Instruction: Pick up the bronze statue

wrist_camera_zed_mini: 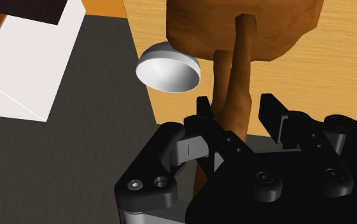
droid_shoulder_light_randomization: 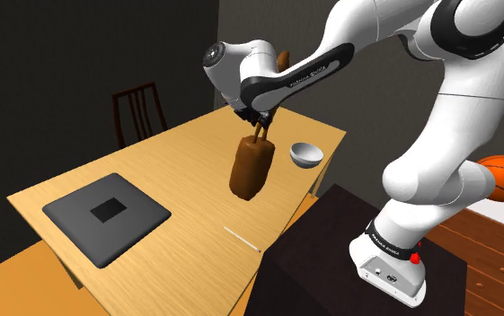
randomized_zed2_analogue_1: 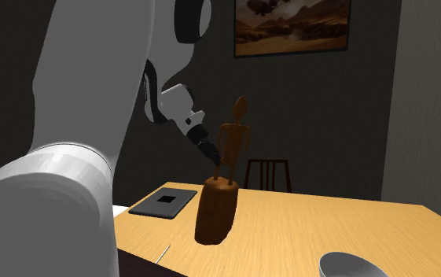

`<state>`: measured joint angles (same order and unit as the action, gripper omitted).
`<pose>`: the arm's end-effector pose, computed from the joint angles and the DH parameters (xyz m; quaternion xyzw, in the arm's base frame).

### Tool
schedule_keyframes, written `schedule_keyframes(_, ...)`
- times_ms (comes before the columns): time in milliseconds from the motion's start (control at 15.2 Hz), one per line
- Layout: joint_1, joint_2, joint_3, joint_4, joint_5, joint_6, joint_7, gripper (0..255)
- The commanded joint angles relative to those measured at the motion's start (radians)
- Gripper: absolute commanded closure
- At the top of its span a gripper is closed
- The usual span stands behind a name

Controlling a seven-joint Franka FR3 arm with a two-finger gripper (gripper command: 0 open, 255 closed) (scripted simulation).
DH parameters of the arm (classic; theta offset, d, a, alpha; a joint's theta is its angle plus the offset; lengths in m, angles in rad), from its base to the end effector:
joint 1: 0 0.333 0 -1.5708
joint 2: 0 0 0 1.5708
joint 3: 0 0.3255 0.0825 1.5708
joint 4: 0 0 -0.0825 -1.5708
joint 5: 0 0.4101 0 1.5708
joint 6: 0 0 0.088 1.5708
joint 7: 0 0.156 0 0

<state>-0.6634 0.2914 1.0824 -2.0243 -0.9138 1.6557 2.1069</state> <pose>0.5491 0.1045 0.3212 0.7330 -0.5742 0.2226 0.2888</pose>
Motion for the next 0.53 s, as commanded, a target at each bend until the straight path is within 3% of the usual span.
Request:
schedule_keyframes(0, -0.011, -0.023, 0.01, 0.009, 0.016, -0.006, -0.021, 255)
schedule_keyframes(462, -0.036, -0.076, 0.031, 0.033, 0.059, -0.024, -0.076, 255)
